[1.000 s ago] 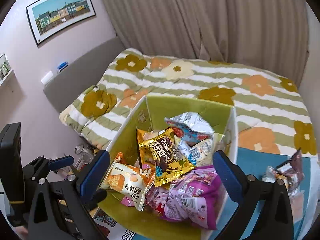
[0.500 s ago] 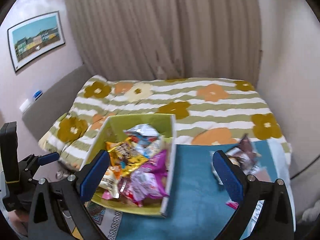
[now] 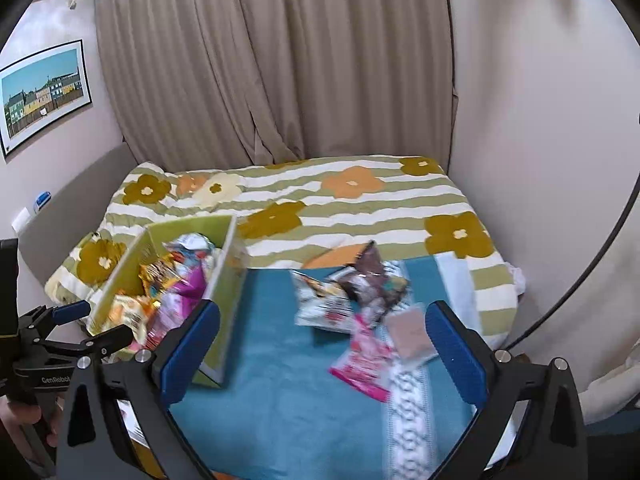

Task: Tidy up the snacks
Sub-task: 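Move both tools back over the remaining snacks on the cloth, then grasp the pink cotton-candy bag with the left tool while the right tool grasps the pink square pack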

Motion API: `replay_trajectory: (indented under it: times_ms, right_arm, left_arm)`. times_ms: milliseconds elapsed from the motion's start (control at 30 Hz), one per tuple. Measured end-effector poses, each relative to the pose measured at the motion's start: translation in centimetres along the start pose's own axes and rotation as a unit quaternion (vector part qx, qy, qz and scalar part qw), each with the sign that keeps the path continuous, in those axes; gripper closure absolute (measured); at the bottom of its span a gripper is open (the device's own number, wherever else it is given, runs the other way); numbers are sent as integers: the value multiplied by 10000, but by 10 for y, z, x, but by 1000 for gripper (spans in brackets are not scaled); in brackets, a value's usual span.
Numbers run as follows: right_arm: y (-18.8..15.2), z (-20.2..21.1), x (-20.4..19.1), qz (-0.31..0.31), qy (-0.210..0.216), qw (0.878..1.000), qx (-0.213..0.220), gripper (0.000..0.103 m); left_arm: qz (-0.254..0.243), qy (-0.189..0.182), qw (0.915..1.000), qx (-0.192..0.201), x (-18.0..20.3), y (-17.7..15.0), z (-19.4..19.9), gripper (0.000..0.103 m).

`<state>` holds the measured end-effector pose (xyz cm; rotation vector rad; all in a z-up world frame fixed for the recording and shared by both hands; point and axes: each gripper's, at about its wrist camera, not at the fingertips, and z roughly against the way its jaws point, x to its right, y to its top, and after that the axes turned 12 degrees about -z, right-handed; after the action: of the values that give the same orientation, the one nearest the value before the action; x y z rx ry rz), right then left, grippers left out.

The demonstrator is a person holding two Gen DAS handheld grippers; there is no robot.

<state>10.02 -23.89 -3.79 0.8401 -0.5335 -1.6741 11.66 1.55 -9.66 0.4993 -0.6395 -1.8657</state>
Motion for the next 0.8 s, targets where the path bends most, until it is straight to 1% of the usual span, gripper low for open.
replay_trajectory:
  times_ms: [167, 267, 400, 500, 600, 700, 800]
  right_arm:
    - [2, -3, 50, 54, 108, 9999, -123, 1]
    - [4, -14, 73, 163, 171, 9995, -208, 1]
    - [4, -36, 99, 259, 226, 9989, -331, 1]
    - [1, -62, 114, 238, 225, 9983, -484, 1]
    - [-5, -89, 127, 209, 225, 9976, -623, 1]
    - [-14, -125, 133, 428, 133, 9960, -768, 1]
    - [-22, -158, 137, 538, 39, 9943, -924, 1]
  left_arm:
    - [13, -195, 9998, -33, 53, -1, -21, 0]
    - [-7, -294, 9995, -107, 82, -2, -43, 0]
    - [-155, -453, 9985, -271, 117, -1, -80, 0]
    - [-333, -555, 9972, -368, 136, -1, -109, 0]
    - [-449, -707, 9957, -394, 147, 0, -142, 0]
    - [-510, -892, 9936, -463, 154, -1, -180, 0]
    - [-629, -928, 9924, -504, 161, 1, -210, 0]
